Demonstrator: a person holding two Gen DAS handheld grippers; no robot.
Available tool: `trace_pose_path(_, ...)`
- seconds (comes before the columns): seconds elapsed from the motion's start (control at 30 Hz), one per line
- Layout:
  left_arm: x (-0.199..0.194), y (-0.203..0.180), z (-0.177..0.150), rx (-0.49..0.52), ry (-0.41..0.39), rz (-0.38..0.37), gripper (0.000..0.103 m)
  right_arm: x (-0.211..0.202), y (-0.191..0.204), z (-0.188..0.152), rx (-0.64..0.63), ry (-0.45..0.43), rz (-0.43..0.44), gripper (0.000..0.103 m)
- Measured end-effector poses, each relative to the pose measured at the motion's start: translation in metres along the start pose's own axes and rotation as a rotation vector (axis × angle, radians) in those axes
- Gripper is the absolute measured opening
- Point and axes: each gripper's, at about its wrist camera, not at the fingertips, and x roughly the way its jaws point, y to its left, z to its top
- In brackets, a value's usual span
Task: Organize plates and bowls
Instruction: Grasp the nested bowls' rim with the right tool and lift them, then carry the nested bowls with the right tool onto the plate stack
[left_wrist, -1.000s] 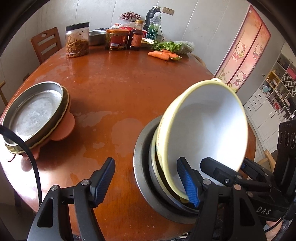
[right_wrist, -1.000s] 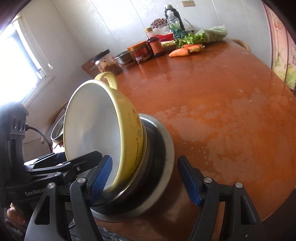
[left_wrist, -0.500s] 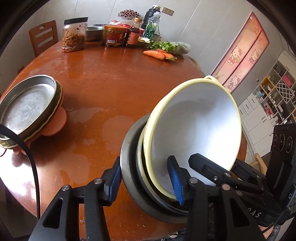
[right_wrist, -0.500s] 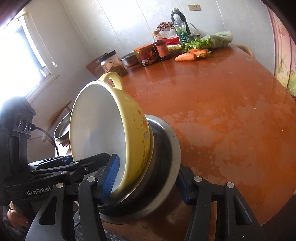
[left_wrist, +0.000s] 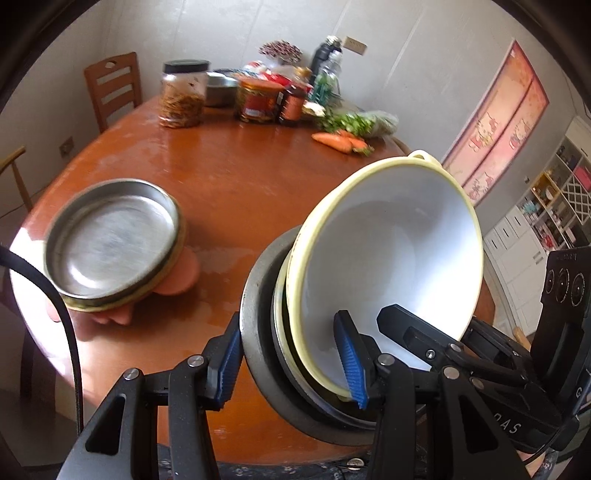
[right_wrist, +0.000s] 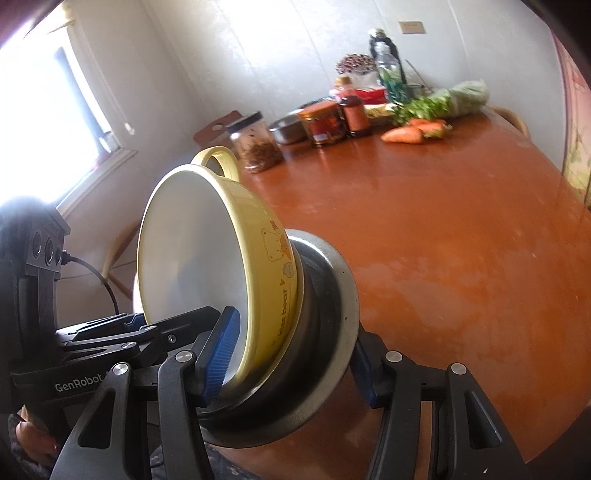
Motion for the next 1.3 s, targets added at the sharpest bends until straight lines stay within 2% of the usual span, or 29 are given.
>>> trace_pose_path(0.37,-0.044,0.047,0.028,-0.033,-0.097,0.059,0.048,0.024,0.056,0.043,-0.1,-0.011,0.093,0.058)
trace_pose_path(0.57,-0.055,0.079,0.047,-0.061,-0.13,0.093,0.048,0.044,0.087,0.063,-0.15,-0.015,0.132,0.058)
trace_pose_path(0.87,-0.051,0.12,0.06,-0.097,-0.128,0.132,0.048,0.087,0.117,0.082,-0.175,0.017,0.173,0.058)
trace_pose_path(1.3,-0.028,0.16,0.058,-0.153,-0.081,0.129,0.048,0.14,0.133,0.075,-0.193,0.097,0.175,0.058)
